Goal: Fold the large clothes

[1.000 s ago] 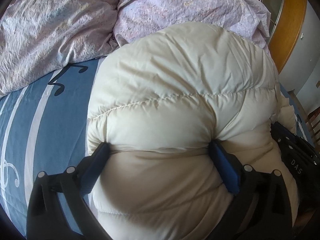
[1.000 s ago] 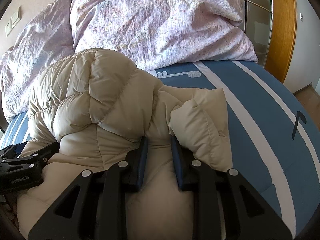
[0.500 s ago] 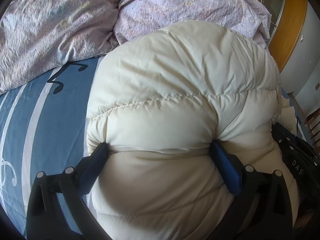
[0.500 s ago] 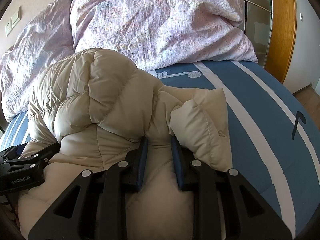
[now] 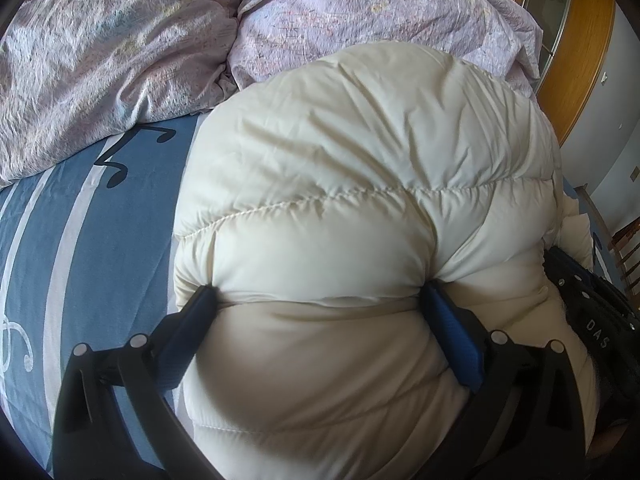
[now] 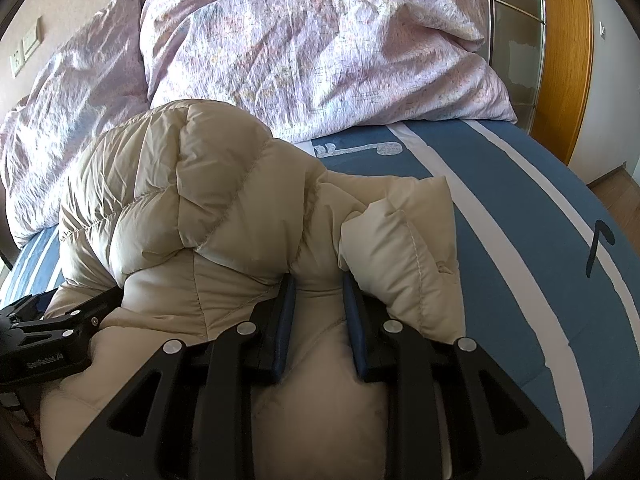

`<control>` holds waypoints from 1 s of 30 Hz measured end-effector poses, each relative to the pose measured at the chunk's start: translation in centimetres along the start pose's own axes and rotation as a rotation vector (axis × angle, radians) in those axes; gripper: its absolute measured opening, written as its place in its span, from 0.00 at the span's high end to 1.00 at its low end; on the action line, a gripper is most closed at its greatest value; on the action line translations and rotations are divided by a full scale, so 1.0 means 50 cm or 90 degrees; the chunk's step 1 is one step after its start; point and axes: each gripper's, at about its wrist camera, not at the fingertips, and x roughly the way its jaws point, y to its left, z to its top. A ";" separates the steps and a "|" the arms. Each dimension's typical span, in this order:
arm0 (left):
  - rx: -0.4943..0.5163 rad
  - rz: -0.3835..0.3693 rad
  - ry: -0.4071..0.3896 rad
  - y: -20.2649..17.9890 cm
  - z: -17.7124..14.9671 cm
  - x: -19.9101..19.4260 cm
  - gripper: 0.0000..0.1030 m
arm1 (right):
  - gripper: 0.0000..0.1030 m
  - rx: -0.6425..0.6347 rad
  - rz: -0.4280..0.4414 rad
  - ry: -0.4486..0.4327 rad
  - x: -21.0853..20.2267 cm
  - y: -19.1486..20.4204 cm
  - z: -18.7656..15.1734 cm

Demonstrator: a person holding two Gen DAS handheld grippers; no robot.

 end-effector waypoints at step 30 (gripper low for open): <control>-0.013 -0.005 -0.008 0.000 0.009 -0.057 0.02 | 0.09 0.257 0.226 0.285 0.006 -0.178 0.018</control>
